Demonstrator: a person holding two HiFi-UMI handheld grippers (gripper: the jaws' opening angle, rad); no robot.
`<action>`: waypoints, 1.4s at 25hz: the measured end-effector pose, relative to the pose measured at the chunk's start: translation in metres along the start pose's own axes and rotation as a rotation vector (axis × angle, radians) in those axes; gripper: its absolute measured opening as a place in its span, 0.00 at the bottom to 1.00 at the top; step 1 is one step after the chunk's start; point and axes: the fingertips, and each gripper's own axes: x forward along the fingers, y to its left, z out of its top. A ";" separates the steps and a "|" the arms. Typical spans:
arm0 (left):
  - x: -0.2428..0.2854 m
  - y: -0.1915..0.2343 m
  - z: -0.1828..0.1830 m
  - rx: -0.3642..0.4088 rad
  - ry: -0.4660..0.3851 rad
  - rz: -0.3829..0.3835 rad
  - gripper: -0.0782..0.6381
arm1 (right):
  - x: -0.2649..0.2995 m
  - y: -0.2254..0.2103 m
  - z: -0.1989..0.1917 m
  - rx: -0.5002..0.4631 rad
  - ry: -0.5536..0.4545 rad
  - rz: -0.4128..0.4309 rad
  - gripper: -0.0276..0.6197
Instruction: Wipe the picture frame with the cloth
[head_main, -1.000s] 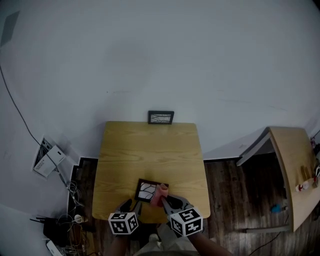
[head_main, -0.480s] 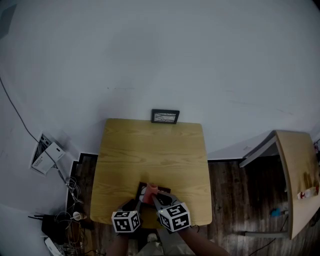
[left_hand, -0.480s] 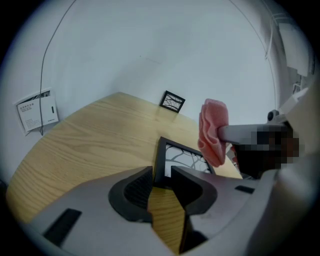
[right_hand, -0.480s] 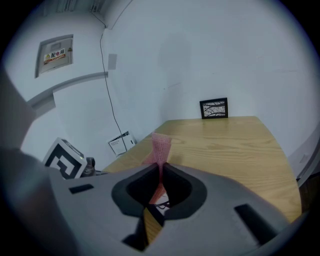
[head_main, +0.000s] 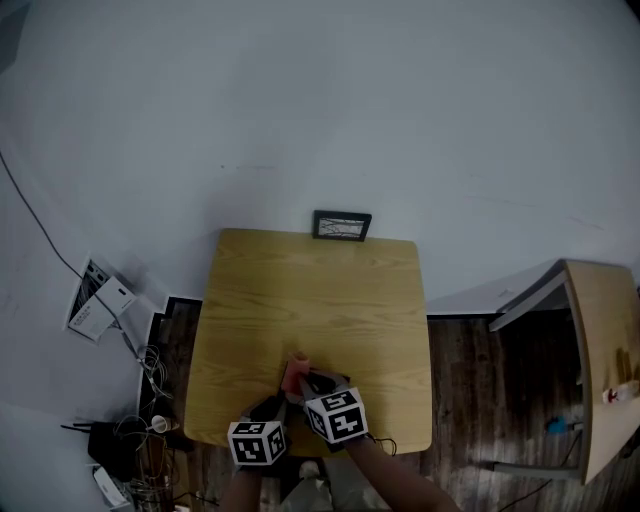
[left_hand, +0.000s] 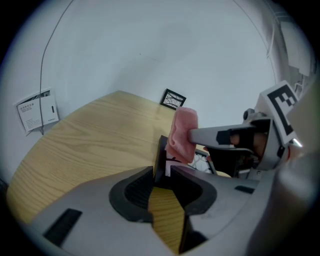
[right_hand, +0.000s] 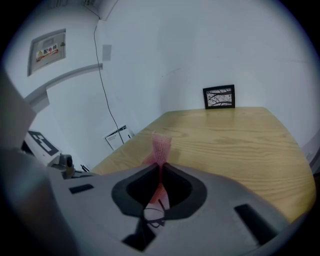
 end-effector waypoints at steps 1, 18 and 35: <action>0.000 0.000 0.000 0.001 -0.002 0.001 0.24 | 0.005 0.001 -0.002 -0.003 0.010 0.003 0.07; -0.001 0.000 0.000 0.009 -0.012 0.013 0.24 | 0.026 -0.003 -0.017 -0.162 0.156 -0.065 0.07; 0.000 0.001 -0.001 0.003 -0.010 0.011 0.24 | -0.005 -0.034 -0.033 -0.162 0.215 -0.156 0.07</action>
